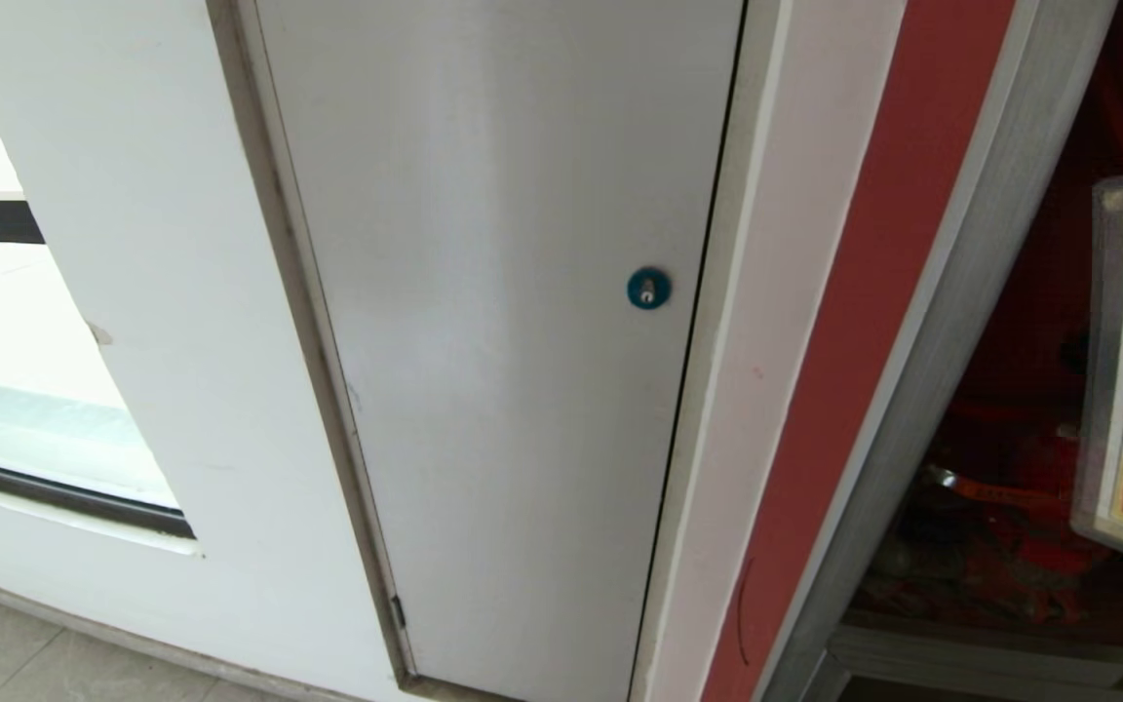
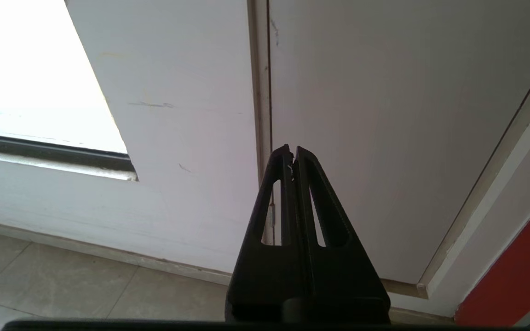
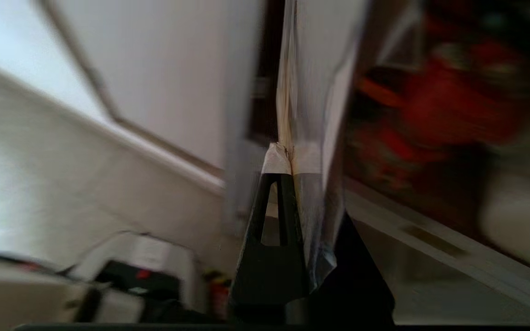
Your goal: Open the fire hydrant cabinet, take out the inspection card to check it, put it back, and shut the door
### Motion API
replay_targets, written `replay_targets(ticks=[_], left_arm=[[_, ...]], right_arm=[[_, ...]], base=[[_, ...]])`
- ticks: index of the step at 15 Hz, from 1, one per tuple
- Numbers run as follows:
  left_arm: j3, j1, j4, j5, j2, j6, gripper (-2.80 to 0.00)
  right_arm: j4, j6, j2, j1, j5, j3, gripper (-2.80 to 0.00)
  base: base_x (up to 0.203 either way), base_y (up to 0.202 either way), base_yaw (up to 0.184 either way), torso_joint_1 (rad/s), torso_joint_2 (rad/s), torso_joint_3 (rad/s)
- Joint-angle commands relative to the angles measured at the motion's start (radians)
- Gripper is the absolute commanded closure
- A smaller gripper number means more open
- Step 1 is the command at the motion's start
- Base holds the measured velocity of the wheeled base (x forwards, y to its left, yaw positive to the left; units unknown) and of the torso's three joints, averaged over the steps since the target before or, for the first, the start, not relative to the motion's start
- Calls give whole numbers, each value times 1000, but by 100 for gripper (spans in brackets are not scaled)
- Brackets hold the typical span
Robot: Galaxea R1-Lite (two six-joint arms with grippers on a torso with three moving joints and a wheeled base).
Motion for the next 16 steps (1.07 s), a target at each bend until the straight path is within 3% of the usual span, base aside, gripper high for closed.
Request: replay_targets(ticks=[1,5,8,12,15,16], left_arm=[[8,0,0,0,1,0,0],[8,0,0,0,1,0,0],[8,0,0,0,1,0,0],[8,0,0,0,1,0,0],[7,0,0,0,1,0,0],[6,0,0,0,1,0,0]], right_arm=[[7,-42,45,-45,-105,-18,0],[2,-256,133,-326,-121,-94,0],[-31,-513,221,-517,-122,-181,0],[-63,-895,242,-647,-122,-263,0],[-67,-1150,261,-688,-115,-277,0],[-92,-1199,283,-693,-101,-277,0]], base=[[0,0,0,0,0,0],[0,0,0,0,0,0],[0,0,0,0,0,0],[0,0,0,0,0,0],[0,0,0,0,0,0],[0,0,0,0,0,0]])
